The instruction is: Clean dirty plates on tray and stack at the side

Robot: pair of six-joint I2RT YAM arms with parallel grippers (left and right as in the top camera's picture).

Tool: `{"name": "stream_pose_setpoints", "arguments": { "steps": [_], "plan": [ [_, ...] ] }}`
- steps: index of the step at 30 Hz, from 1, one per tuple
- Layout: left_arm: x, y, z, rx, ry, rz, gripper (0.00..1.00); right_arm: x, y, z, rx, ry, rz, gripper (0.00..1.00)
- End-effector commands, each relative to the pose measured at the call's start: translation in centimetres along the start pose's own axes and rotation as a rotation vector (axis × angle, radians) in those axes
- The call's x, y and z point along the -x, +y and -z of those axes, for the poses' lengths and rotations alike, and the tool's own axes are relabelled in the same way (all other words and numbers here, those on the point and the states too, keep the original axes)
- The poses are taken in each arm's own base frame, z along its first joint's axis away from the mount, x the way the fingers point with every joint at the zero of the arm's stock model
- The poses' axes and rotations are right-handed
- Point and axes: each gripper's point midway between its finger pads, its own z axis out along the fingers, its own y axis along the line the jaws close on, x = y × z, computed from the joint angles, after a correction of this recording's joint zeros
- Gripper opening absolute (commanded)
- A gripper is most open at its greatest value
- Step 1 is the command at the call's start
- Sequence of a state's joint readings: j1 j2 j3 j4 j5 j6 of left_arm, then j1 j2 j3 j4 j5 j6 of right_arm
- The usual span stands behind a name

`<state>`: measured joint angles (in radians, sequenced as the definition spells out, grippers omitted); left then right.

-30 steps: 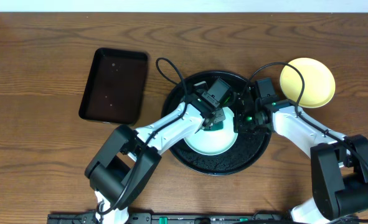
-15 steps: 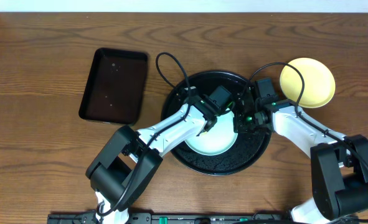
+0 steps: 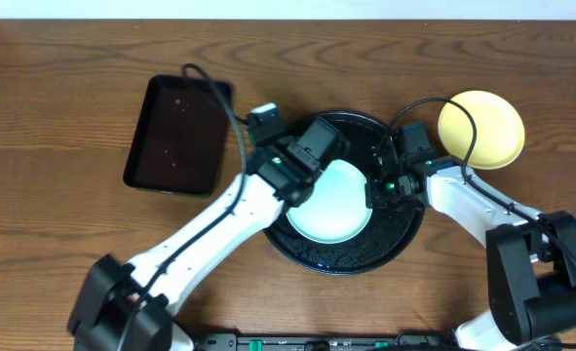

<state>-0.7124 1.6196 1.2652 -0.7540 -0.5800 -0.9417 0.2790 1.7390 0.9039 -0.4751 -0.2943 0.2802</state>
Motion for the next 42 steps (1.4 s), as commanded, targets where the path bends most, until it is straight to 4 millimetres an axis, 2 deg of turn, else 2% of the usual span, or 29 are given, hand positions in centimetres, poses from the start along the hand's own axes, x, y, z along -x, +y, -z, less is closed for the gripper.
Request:
{"name": "stream_pose_setpoints", "arguments": {
  "steps": [1, 6, 9, 16, 17, 24, 27, 33, 38, 42],
  "plan": [
    [1.6, 2.6, -0.6, 0.059, -0.002, 0.039, 0.07, 0.3, -1.0, 0.8, -0.078, -0.014, 0.009, 0.01],
    [1.6, 5.1, -3.1, 0.047, 0.169, 0.075, 0.07, 1.9, 0.3, 4.1, -0.070, -0.086, 0.029, 0.01],
    [1.9, 6.4, -4.3, 0.017, 0.255, 0.091, 0.07, 3.4, 0.6, 7.1, -0.124, -0.172, 0.049, 0.01],
    [3.4, 9.3, -6.0, 0.006, 0.296, 0.093, 0.08, 5.4, -0.6, 14.4, -0.482, -0.355, 0.177, 0.01],
    [3.8, 9.8, -6.3, 0.011, 0.289, 0.097, 0.08, 5.6, -0.4, 15.7, -0.554, -0.392, 0.226, 0.01],
    [4.7, 11.9, -7.0, 0.045, 0.285, 0.147, 0.08, 6.5, 1.6, 20.3, -0.866, -0.523, 0.501, 0.01],
    [5.0, 12.5, -7.2, 0.054, 0.284, 0.159, 0.07, 6.9, 3.3, 22.1, -1.003, -0.572, 0.616, 0.01],
    [5.2, 13.3, -7.5, 0.064, 0.287, 0.139, 0.08, 6.8, 8.5, 24.6, -1.178, -0.665, 0.837, 0.01],
    [5.0, 13.4, -7.6, 0.067, 0.292, 0.134, 0.08, 6.5, 12.1, 27.2, -1.272, -0.771, 0.874, 0.01],
    [4.8, 13.4, -7.8, 0.070, 0.298, 0.132, 0.08, 6.5, 13.2, 27.9, -1.273, -0.810, 0.871, 0.01]
  ]
}}
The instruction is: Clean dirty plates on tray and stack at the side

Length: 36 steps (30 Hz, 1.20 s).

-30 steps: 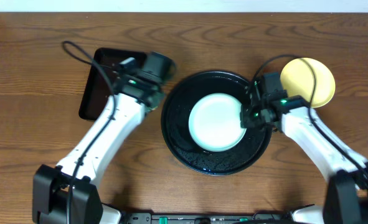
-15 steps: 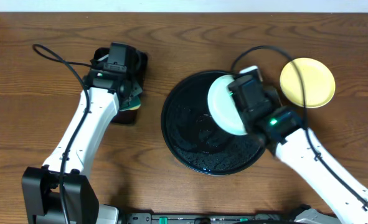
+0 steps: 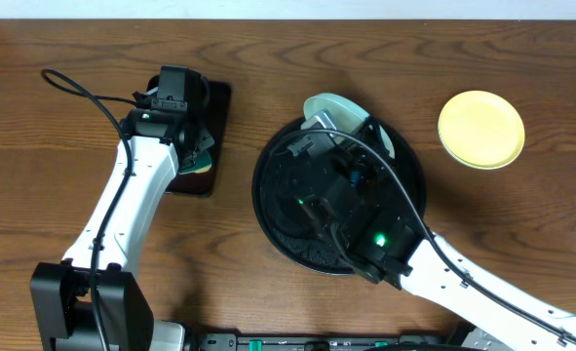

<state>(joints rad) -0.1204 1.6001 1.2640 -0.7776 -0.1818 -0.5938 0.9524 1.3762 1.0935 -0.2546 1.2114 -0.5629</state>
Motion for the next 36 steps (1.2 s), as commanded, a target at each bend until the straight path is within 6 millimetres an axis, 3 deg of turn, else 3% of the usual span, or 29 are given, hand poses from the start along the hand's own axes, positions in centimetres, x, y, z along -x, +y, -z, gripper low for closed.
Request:
{"name": "stream_pose_setpoints", "arguments": {
  "steps": [1, 7, 10, 13, 17, 21, 25, 28, 29, 32, 36],
  "plan": [
    [-0.4, 0.4, -0.6, 0.016, 0.015, -0.019, 0.08, -0.2, -2.6, 0.7, -0.093, 0.039, 0.063, 0.01],
    [-0.7, 0.5, -0.9, 0.023, 0.025, -0.022, 0.08, -0.2, -2.6, 0.6, -0.093, 0.039, 0.061, 0.01],
    [-0.7, 0.5, -0.9, 0.022, 0.025, -0.022, 0.08, -0.4, -2.3, 0.1, -0.073, 0.034, -0.033, 0.01],
    [-0.8, 0.4, -0.9, 0.019, 0.030, -0.022, 0.08, -1.2, -1.0, -1.6, 0.020, 0.037, -0.150, 0.01],
    [-1.1, 0.3, -0.9, 0.010, 0.046, -0.024, 0.08, -4.5, 1.2, -5.5, 0.219, 0.132, -0.382, 0.01],
    [-1.3, 0.4, -1.1, 0.014, 0.051, -0.025, 0.08, -9.6, 1.1, -10.0, 0.354, 0.289, -0.715, 0.01],
    [-1.8, 0.7, -1.4, 0.021, 0.061, -0.028, 0.08, -15.5, -0.6, -13.8, 0.460, 0.422, -1.076, 0.01],
    [-2.0, 0.8, -1.8, 0.023, 0.062, -0.028, 0.08, -21.1, -2.1, -15.9, 0.453, 0.531, -1.324, 0.01],
    [-2.2, 0.8, -2.0, 0.023, 0.062, -0.028, 0.08, -24.3, -2.6, -16.7, 0.417, 0.596, -1.413, 0.01],
    [-2.2, 0.8, -2.0, 0.024, 0.065, -0.029, 0.08, -29.7, -2.7, -17.7, 0.325, 0.715, -1.522, 0.01],
    [-2.0, 0.7, -2.0, 0.017, 0.056, -0.026, 0.08, -33.1, -1.5, -18.7, 0.281, 0.798, -1.563, 0.01]
  ]
}}
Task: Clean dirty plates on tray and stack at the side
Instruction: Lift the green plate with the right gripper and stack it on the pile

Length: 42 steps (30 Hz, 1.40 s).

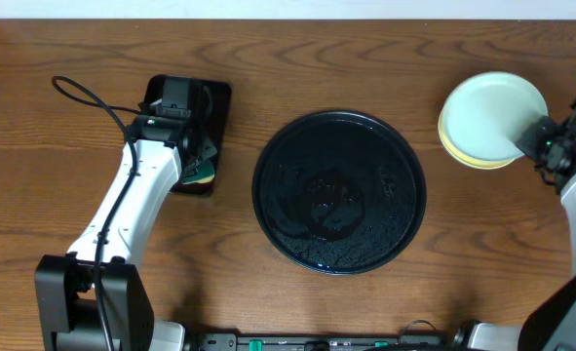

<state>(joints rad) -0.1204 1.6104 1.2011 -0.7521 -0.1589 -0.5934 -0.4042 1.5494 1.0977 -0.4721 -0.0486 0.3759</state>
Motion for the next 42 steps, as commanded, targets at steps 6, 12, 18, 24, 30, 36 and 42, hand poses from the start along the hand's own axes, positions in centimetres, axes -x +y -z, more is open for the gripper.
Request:
{"name": "stream_pose_setpoints", "arguments": {
  "steps": [6, 12, 18, 24, 30, 36, 42],
  "plan": [
    [-0.1, 0.2, -0.4, 0.008, 0.006, -0.015, 0.08, -0.5, -2.2, -4.6, -0.067, 0.034, -0.206, 0.01],
    [0.2, 0.0, -0.4, -0.001, -0.006, -0.012, 0.08, -0.3, -2.1, -6.3, -0.053, 0.022, -0.208, 0.07],
    [1.1, -0.8, -0.5, -0.028, -0.041, -0.003, 0.08, 0.2, 0.2, -5.9, 0.069, 0.030, -0.153, 0.45],
    [3.1, -2.7, -1.6, -0.080, -0.117, -0.109, 0.08, -0.9, 4.5, -3.0, 0.284, 0.115, -0.135, 0.52],
    [4.7, -3.7, -3.9, -0.098, -0.163, -0.110, 0.12, -2.2, 10.6, 3.5, 0.530, 0.132, 0.057, 0.57],
    [6.2, -1.3, -6.8, -0.056, -0.154, -0.044, 0.13, -4.5, 14.0, 10.9, 0.595, 0.072, 0.257, 0.64],
    [7.1, 0.3, -7.6, -0.070, -0.137, 0.009, 0.42, -6.6, 16.8, 17.3, 0.695, -0.015, 0.417, 0.77]
  ]
}}
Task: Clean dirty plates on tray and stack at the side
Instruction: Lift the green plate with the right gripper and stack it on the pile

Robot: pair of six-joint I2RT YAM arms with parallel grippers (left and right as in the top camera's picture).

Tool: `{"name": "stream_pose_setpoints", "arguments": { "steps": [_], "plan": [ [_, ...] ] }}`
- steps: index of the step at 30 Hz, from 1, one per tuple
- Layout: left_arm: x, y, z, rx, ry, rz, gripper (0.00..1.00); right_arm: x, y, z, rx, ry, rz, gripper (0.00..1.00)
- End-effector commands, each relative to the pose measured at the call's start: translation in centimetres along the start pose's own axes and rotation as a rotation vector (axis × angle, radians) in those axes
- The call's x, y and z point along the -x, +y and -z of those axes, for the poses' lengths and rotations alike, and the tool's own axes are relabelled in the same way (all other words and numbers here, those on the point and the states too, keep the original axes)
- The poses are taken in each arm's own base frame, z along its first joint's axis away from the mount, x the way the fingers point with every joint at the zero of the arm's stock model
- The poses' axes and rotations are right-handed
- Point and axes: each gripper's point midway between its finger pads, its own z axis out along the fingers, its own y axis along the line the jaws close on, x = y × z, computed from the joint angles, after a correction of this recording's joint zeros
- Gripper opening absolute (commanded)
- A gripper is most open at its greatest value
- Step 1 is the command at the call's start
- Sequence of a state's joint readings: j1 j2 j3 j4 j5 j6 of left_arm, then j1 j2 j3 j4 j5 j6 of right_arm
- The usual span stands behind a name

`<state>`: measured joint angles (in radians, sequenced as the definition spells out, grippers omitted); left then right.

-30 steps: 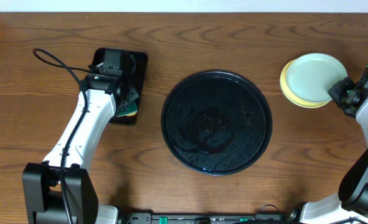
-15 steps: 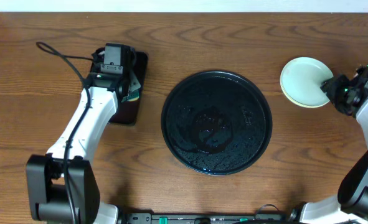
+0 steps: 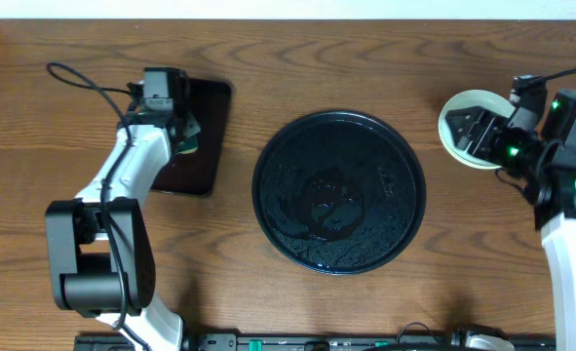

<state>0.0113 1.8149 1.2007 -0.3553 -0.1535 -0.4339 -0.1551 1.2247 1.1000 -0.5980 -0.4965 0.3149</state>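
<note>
A pale green plate [image 3: 463,100] lies on the stack at the far right; the yellow plate under it is almost wholly covered. My right gripper [image 3: 468,132] hovers over this plate, fingers apart, holding nothing. The round black tray [image 3: 338,190] in the middle is wet and carries no plate. At the left, my left gripper [image 3: 178,138] is over the small black rectangular tray [image 3: 208,132], shut on a green sponge [image 3: 186,148] whose edge peeks out at the fingertips.
Brown wooden table [image 3: 297,58] all around. Cables trail from both arms, one looping at the far left [image 3: 68,73]. The left arm's base stands at the front left, the right arm's at the front right edge.
My right gripper has let go of the pale green plate's rim and now stands above the plate. My left gripper has shifted a little toward the far end of the small tray with the sponge.
Both grippers worked on the pale green plate on the round tray. Then the left gripper was over the small tray with the sponge while the right held the plate tilted. Later the plate sat on the yellow one, and now it is released.
</note>
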Motion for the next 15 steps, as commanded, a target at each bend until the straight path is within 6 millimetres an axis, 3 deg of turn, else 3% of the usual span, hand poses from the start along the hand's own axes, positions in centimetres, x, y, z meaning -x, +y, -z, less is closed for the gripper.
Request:
{"name": "stream_pose_setpoints", "arguments": {
  "steps": [1, 4, 10, 15],
  "plan": [
    [-0.2, 0.3, -0.5, -0.039, 0.033, 0.015, 0.51, 0.2, 4.4, 2.4, 0.064, -0.063, 0.170, 0.84],
    [-0.7, -0.5, -0.4, -0.090, 0.061, 0.016, 0.61, -0.2, 6.3, 3.7, 0.065, -0.098, 0.226, 0.94],
    [-0.8, -0.9, -0.1, -0.114, 0.072, 0.015, 0.62, -1.8, 8.2, 4.8, 0.090, -0.084, 0.266, 0.96],
    [0.5, -1.0, 2.8, -0.138, 0.027, 0.021, 0.62, -3.2, 8.3, 5.4, 0.089, -0.046, 0.310, 0.99]
  ]
}}
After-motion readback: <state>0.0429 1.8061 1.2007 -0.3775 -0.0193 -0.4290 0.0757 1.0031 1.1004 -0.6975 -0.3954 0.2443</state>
